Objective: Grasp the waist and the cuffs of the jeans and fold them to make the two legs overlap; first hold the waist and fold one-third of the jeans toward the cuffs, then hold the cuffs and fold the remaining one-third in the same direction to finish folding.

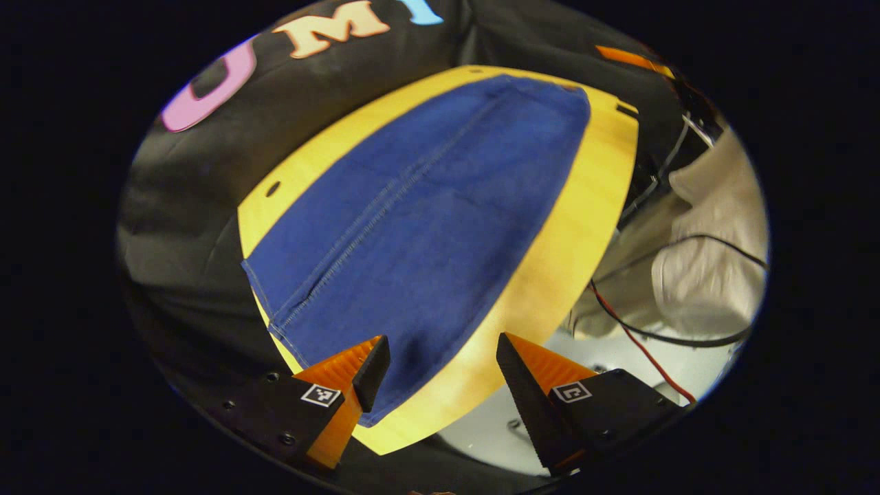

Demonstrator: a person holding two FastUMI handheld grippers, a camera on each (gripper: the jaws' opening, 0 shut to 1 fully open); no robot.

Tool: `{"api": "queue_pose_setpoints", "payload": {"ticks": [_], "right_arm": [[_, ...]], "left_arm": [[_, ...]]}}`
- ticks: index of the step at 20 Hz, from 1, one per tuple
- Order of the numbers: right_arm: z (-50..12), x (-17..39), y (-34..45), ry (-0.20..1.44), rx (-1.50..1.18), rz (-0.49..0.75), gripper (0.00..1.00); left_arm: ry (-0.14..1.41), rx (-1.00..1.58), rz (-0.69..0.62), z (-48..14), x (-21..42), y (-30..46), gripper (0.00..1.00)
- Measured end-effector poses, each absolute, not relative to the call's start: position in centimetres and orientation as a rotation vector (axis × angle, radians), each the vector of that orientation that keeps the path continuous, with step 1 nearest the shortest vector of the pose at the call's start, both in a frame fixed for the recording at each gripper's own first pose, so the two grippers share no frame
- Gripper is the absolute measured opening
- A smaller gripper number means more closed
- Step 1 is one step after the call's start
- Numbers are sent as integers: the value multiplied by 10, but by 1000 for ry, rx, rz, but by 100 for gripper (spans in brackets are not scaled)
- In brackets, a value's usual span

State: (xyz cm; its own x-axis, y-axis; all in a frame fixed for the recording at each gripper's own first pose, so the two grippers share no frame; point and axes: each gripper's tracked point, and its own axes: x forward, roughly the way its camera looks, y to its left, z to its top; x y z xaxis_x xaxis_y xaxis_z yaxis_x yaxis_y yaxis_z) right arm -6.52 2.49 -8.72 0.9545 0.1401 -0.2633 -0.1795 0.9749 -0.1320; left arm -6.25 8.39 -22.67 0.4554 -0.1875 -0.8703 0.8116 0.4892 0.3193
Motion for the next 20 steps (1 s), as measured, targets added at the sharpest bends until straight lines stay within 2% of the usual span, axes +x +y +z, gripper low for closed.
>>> {"api": "queue_pose_setpoints", "payload": {"ticks": [7, 8, 9, 13, 15, 20], "right_arm": [[-105, -73, 20, 303, -181, 154, 99], [-106, -72, 20, 308, -180, 151, 99], [-108, -72, 20, 312, -178, 148, 99], [-117, -67, 24, 337, -157, 147, 99], [-125, -65, 29, 359, -150, 155, 99], [-135, -60, 39, 387, -182, 170, 99]], "left_arm": [[1037, 992, -754, -260, -63, 127, 94], [1052, 998, -766, -264, -63, 128, 99], [1060, 994, -783, -262, -64, 127, 93], [1136, 954, -803, -269, -64, 123, 92], [1172, 934, -827, -270, -62, 122, 87], [1215, 930, -842, -270, -61, 122, 87]]}}
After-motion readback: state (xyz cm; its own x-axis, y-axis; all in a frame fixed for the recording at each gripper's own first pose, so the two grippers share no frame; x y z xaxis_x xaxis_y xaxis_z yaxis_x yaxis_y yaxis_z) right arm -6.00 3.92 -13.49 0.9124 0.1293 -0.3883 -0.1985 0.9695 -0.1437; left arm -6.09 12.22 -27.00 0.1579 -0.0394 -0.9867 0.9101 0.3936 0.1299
